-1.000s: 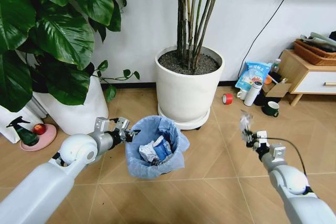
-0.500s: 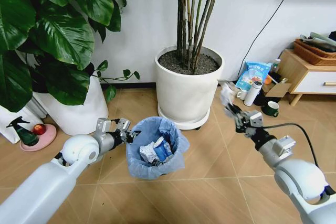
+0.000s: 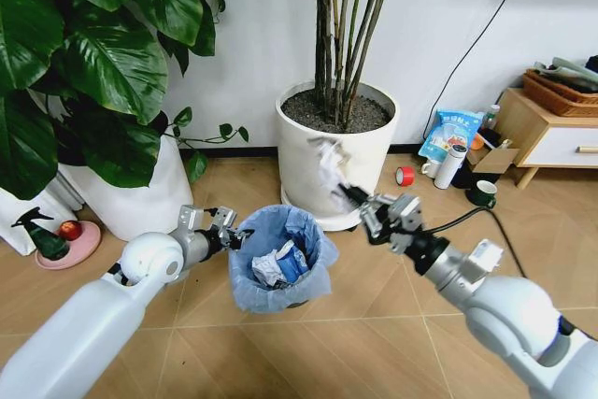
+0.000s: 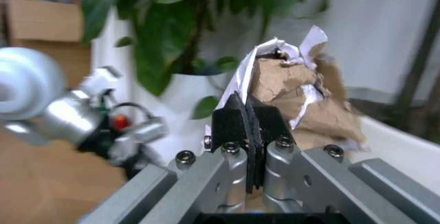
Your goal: Pick up the trash bin and place the garbage on the floor into it.
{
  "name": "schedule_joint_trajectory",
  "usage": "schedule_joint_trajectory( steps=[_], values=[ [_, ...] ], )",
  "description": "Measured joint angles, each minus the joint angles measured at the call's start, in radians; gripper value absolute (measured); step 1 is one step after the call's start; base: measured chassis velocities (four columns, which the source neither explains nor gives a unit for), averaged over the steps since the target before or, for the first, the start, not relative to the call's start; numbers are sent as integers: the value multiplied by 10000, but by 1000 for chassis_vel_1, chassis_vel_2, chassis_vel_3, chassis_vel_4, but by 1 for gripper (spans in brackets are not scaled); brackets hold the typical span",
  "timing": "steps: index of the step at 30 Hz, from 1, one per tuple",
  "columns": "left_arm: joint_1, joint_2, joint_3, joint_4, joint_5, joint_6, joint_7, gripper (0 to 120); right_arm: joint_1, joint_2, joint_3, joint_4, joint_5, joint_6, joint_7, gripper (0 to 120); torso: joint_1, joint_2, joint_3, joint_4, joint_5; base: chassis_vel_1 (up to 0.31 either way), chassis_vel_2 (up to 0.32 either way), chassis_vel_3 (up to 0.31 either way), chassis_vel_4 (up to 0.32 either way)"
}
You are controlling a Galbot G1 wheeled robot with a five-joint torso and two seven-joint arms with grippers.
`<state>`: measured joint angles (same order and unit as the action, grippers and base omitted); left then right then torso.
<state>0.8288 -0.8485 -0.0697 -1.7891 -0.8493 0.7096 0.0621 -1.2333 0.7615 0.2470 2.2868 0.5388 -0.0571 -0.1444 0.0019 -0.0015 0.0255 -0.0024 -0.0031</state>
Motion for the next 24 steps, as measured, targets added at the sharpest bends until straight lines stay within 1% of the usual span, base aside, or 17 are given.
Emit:
schedule_joint_trajectory(
  steps=[1, 4, 5, 7, 14, 16, 18, 19, 20, 21, 22, 23, 24],
  values=[
    [0, 0, 0, 0, 0, 0, 0, 0, 0, 0, 0, 0, 0, 0, 0, 0, 0, 0, 0, 0, 0, 0, 0, 0, 0],
    [-37, -41, 16, 97, 0, 1, 0, 0, 453, 6, -863, -30, 60, 0, -36, 0, 0, 0, 0, 2, 0, 0, 0, 0, 0],
    [-37, -41, 16, 97, 0, 1, 0, 0, 453, 6, -863, -30, 60, 0, -36, 0, 0, 0, 0, 2, 0, 0, 0, 0, 0],
    [-39, -49, 16, 126, 3, 1, 0, 0, 674, -7, -1317, -26, 81, -16, -37, 0, 0, 0, 0, 2, 0, 0, 0, 0, 0],
    [-44, -48, -59, 125, -5, 1, -1, 0, 662, 34, -1817, -272, -44, -108, -105, 0, 0, 0, 0, 1, 0, 0, 0, 0, 0],
    [-44, -48, -71, 125, -6, 1, 0, 0, 651, 45, -1892, -337, -88, -120, -118, 2, 0, 0, 0, 1, -1, 0, 0, 0, 0],
    [-41, -46, -101, 122, -8, -2, 12, 0, 679, 105, -2138, -539, -135, -177, -117, 14, 0, 0, 0, 0, 0, 0, 0, 0, 0],
    [-35, -39, -116, 113, -8, -6, 35, 0, 715, 147, -2231, -631, -135, -213, -107, 16, 0, 0, 0, 0, -1, 0, 0, 0, 0],
    [-35, -39, -116, 113, -8, -6, 35, 0, 715, 147, -2231, -631, -135, -213, -107, 16, 0, 0, 0, 0, -1, 0, 0, 0, 0],
    [-25, -26, -125, 100, -5, -10, 72, 0, 761, 186, -2325, -723, -134, -237, -103, 22, 0, 0, 0, 1, 0, 0, 0, 0, 0],
    [-13, -8, -135, 82, -1, -12, 105, 0, 805, 220, -2404, -809, -131, -257, -92, 25, 0, 0, 0, 1, 0, 0, 0, 0, 0],
    [-5, 12, -149, 58, 3, -15, 122, 0, 853, 263, -2463, -912, -131, -262, -77, 32, 0, 0, 0, 1, 0, 0, 0, 0, 0],
    [-5, 12, -149, 58, 3, -15, 122, 0, 853, 263, -2463, -912, -131, -262, -77, 32, 0, 0, 0, 1, 0, 0, 0, 0, 0]
  ],
)
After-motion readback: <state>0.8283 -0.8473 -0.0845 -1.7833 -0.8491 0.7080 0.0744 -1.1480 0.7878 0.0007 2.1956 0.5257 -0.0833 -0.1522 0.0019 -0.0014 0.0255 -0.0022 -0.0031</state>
